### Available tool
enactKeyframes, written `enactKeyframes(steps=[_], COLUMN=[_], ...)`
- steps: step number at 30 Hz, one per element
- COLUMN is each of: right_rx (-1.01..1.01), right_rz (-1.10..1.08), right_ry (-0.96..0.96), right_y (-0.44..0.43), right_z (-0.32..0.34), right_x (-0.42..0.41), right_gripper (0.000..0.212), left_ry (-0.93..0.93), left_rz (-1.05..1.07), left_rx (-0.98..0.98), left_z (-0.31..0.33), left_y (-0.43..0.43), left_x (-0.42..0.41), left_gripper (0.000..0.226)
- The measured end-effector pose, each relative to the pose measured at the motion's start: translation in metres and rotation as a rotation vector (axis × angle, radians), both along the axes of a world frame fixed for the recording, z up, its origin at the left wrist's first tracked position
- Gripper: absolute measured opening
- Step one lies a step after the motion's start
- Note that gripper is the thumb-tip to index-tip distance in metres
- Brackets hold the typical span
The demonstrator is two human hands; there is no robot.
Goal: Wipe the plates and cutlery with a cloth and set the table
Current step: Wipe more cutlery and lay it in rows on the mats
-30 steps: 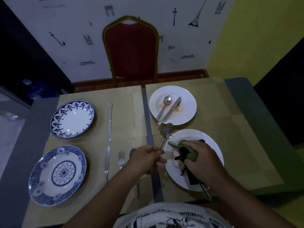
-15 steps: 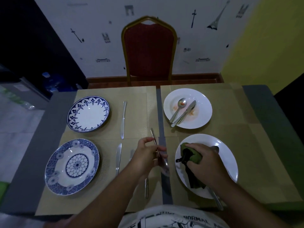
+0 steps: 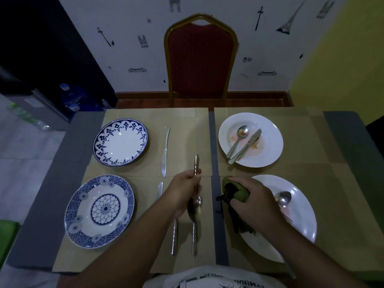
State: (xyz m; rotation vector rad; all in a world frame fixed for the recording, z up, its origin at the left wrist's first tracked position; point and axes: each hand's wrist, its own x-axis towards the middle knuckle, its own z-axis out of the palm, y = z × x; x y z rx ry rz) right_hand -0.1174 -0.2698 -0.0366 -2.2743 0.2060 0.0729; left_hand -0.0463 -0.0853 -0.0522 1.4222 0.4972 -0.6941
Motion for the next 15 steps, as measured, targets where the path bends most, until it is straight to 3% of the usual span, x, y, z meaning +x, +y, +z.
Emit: enactKeyframes(steps=[4, 9, 15], right_rx=[-0.010, 0.012, 0.016], right_rz=[-0.009, 0.003, -0.013], right_ry=[0.019, 0.056, 0.110], right_y=[0.007, 0.017, 0.027], right_z=[-0.004, -0.014, -0.029], right_x=[0.016, 0.035, 0.050], right_gripper=[0.054, 0.055, 0.057], left_ry=[-0.126, -0.137, -0.250], left_rz=[0.012, 0.001, -0.163], left_rx=[0.121, 0.157, 0.292], left_z=[-0.017, -0.039, -0.060], left_y=[0.013, 0.017, 0.007], left_x=[0.021, 0.062, 0.112], left_gripper=[0.007, 0.021, 0.025])
